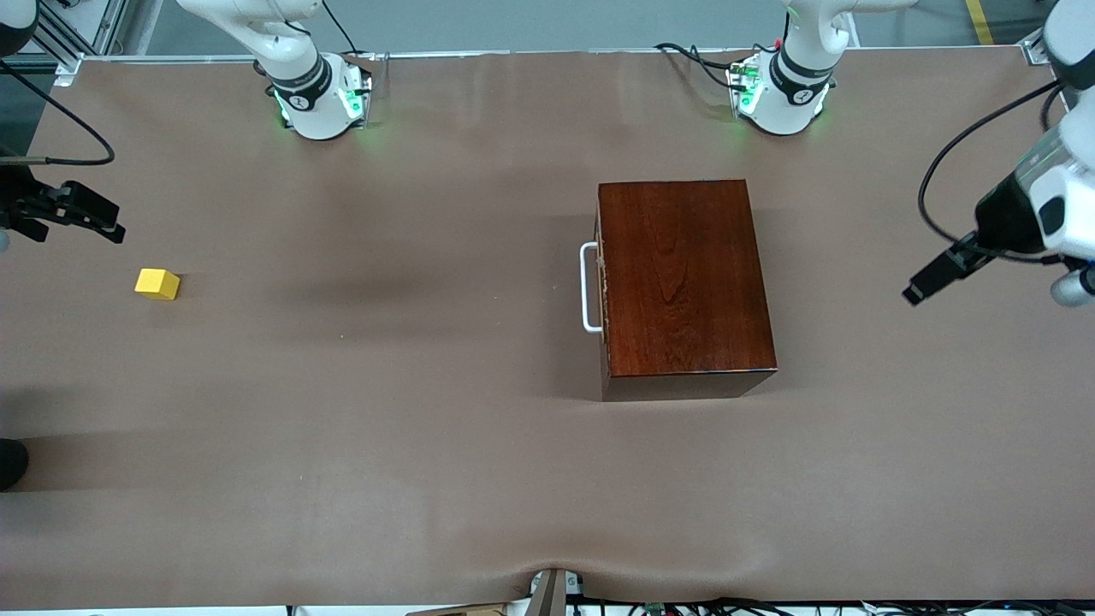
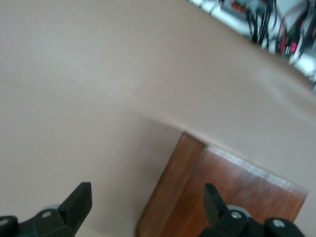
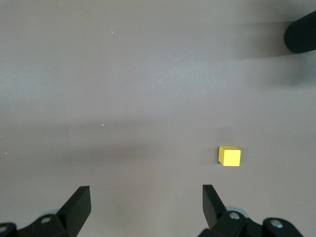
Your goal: Open drawer, take yellow block, close drawer
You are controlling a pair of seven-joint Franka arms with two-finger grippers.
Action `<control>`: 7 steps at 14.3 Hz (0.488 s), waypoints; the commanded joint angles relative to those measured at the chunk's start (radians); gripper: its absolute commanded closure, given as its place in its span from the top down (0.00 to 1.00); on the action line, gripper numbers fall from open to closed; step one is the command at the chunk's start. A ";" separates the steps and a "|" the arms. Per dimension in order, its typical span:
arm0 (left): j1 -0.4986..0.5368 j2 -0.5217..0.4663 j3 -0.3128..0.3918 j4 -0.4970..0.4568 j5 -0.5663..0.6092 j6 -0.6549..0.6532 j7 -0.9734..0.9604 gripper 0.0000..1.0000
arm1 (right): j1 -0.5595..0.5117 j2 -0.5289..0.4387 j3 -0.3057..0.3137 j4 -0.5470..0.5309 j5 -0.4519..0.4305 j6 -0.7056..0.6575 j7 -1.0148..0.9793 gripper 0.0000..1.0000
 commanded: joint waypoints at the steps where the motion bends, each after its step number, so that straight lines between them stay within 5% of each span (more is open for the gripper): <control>1: -0.006 -0.045 0.034 -0.029 -0.030 -0.102 0.217 1.00 | 0.000 0.006 0.002 0.017 0.016 -0.005 0.022 1.00; 7: 0.000 -0.071 -0.024 -0.011 0.090 -0.268 0.514 1.00 | 0.004 0.008 0.005 0.020 0.016 -0.004 0.022 1.00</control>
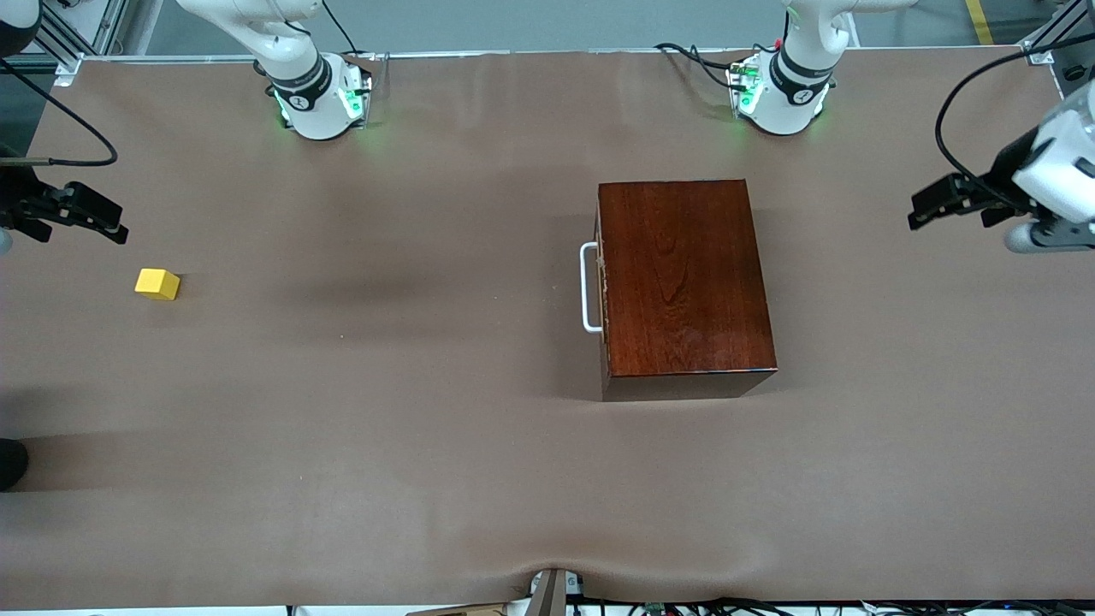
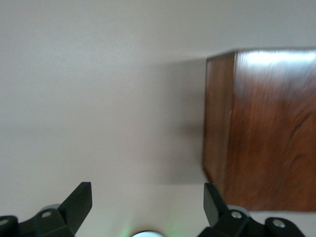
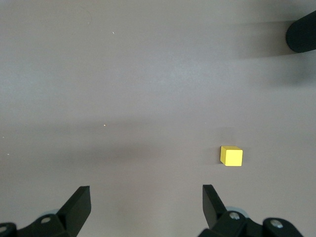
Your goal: Open drawer, take yellow block, close drawer
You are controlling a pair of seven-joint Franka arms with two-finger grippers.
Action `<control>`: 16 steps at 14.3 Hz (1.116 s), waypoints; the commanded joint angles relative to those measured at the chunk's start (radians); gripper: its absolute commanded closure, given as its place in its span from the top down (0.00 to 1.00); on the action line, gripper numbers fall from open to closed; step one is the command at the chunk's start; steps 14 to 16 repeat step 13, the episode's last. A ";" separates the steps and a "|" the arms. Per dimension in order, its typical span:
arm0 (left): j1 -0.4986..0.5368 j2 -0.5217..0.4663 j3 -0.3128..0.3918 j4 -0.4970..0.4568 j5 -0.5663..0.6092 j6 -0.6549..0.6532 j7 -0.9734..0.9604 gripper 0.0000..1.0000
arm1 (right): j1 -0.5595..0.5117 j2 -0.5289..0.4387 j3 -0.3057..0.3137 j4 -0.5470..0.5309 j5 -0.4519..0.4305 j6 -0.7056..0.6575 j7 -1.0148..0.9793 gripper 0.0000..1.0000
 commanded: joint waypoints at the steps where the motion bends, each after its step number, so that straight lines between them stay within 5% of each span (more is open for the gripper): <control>1: -0.003 -0.033 -0.025 -0.010 0.039 -0.031 0.053 1.00 | 0.003 0.009 0.001 0.020 0.013 -0.005 0.017 1.00; 16: -0.011 -0.010 -0.064 0.044 0.093 -0.005 -0.019 1.00 | 0.001 0.009 0.001 0.024 0.051 -0.014 0.020 1.00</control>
